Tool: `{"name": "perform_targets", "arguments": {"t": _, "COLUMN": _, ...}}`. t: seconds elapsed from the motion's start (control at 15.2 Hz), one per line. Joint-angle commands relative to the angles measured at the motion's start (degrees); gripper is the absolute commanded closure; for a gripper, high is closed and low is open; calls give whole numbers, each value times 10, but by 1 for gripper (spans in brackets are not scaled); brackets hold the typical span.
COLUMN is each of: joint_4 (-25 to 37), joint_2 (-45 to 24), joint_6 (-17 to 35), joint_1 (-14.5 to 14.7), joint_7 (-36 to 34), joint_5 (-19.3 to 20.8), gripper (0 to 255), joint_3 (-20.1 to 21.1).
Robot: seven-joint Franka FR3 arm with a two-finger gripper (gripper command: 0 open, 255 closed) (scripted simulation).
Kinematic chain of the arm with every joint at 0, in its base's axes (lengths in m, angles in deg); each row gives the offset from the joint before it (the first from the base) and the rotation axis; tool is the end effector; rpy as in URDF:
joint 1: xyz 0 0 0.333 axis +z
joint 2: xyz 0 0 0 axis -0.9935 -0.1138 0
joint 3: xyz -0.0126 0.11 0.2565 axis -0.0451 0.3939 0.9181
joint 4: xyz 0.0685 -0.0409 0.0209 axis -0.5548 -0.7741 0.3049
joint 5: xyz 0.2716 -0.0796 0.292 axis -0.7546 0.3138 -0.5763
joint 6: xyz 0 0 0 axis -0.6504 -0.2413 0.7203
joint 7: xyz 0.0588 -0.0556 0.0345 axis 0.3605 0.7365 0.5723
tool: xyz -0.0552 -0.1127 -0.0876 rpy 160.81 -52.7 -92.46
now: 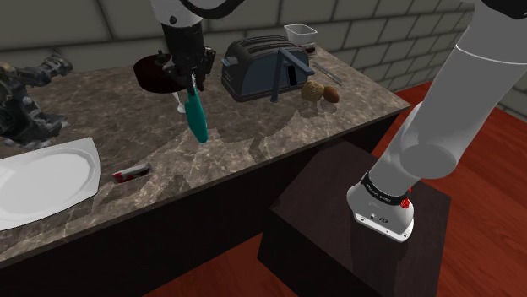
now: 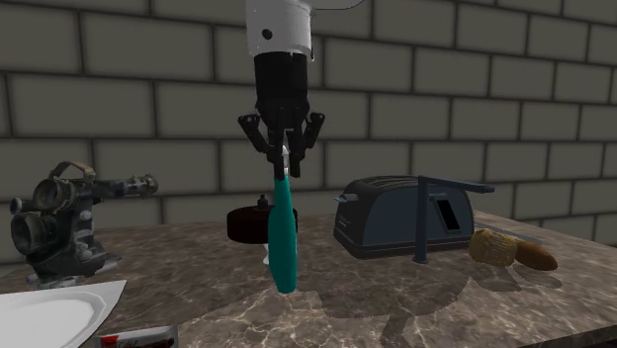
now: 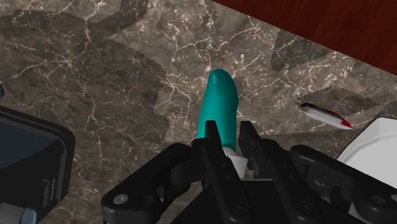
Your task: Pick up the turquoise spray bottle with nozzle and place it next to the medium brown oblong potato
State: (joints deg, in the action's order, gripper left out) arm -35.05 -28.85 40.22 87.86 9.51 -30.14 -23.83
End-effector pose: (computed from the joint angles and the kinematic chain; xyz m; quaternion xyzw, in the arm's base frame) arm 0.5271 0.2864 0.4065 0.9976 -0.0357 0.0360 0.0474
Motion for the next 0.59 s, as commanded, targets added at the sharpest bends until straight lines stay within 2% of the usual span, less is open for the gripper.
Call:
{"name": "perform_targets", "arguments": {"t": 0.0, "joint_4": 13, "joint_2": 3, "joint_6": -15, "joint_1": 0, "joint_7": 3, "joint_5": -2, "gripper": 255, "joint_3": 0}}
{"name": "perform_targets", "arguments": {"t": 0.53, "joint_4": 71, "joint_2": 5, "joint_6": -75, "joint_1": 1, "joint_7": 10, "joint_5": -6, "gripper": 255, "joint_3": 2}}
